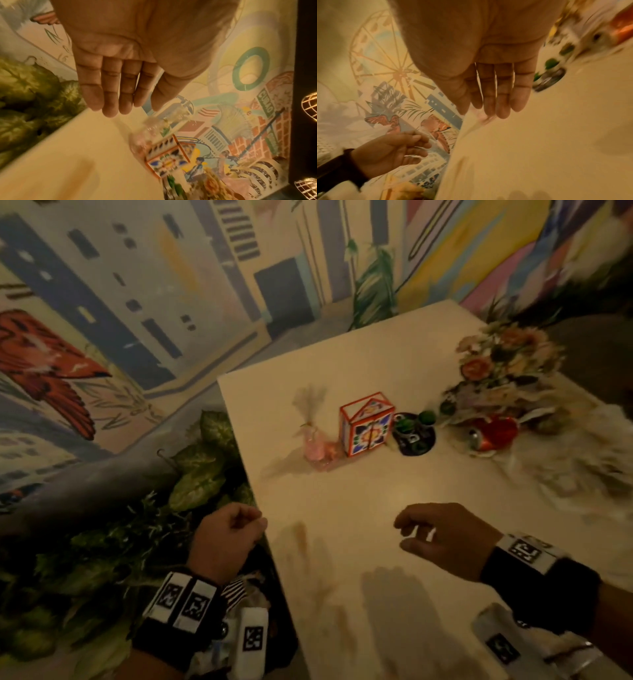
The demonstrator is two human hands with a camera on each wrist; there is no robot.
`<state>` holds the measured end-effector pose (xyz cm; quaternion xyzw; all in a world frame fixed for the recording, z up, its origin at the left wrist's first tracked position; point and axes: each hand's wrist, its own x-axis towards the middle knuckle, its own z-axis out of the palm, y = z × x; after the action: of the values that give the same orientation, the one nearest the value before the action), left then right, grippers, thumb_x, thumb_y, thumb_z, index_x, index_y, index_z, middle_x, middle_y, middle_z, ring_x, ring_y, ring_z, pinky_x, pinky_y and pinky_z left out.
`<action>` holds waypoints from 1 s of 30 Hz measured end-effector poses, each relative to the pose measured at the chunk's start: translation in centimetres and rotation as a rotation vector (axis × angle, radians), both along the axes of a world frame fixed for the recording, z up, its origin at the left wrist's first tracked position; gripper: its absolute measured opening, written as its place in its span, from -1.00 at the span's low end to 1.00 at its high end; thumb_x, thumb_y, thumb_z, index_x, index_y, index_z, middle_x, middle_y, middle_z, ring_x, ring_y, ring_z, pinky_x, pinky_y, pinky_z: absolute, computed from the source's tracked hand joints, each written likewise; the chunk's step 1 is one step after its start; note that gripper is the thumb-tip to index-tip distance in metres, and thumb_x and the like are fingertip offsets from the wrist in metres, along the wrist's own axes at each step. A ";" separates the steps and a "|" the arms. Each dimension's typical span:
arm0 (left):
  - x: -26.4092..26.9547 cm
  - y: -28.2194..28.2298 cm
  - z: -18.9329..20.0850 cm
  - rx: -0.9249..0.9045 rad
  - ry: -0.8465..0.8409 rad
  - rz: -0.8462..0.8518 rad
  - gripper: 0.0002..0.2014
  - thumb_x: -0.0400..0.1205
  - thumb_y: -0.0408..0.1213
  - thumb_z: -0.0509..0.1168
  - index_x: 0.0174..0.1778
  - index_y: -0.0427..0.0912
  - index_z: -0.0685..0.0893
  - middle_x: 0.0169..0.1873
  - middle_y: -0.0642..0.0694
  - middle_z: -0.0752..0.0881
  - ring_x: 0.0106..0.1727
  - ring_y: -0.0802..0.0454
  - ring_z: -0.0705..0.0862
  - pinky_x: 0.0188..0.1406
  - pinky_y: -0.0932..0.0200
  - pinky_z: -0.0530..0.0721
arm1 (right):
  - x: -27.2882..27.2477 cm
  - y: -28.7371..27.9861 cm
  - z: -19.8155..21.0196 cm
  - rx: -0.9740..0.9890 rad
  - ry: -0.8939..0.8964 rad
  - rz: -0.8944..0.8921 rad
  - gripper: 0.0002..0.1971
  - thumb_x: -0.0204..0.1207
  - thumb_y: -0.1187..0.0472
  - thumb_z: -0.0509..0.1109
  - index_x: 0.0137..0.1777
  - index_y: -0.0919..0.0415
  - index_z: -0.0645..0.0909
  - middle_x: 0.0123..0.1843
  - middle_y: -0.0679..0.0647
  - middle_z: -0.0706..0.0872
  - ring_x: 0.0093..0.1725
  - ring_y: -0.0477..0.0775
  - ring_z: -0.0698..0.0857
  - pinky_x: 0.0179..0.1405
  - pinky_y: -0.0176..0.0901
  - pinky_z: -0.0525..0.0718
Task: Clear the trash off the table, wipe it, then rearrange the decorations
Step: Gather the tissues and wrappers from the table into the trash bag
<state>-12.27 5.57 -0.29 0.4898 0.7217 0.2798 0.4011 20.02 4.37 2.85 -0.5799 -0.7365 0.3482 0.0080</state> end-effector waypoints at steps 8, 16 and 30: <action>15.5 0.8 0.2 0.040 0.096 -0.220 -0.91 0.40 -0.20 0.50 -0.27 -0.01 0.71 -0.35 0.02 0.76 -0.27 0.02 0.72 -0.17 0.06 0.72 | 18.7 3.3 1.2 0.022 -0.167 -0.149 -0.84 0.46 0.03 0.45 0.01 -0.12 0.56 -0.06 -0.15 0.69 -0.15 -0.15 0.67 -0.13 -0.35 0.56; 21.6 4.0 -0.4 0.101 0.303 -0.380 -0.91 0.49 -0.24 0.46 -0.16 -0.04 0.67 -0.28 0.07 0.72 -0.28 0.29 0.60 -0.33 0.60 0.42 | 25.2 6.1 2.0 -0.002 -0.176 -0.408 -0.81 0.45 0.04 0.47 0.05 -0.04 0.63 -0.03 -0.07 0.69 -0.06 -0.05 0.64 0.00 -0.18 0.56; 33.0 10.5 -1.1 -0.013 0.151 -0.425 -0.43 0.53 -0.13 0.43 0.44 -0.07 0.42 0.20 -0.04 0.60 0.03 -0.02 0.63 0.10 0.12 0.63 | 29.4 7.9 1.9 0.053 -0.134 -0.429 -0.66 0.39 0.13 0.54 0.16 0.02 0.63 0.15 -0.05 0.62 0.01 -0.01 0.59 -0.05 -0.24 0.48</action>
<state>20.74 16.08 -1.34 0.6477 0.6322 0.1469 0.3990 49.46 12.23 4.72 -0.7445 -0.6042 0.2798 0.0481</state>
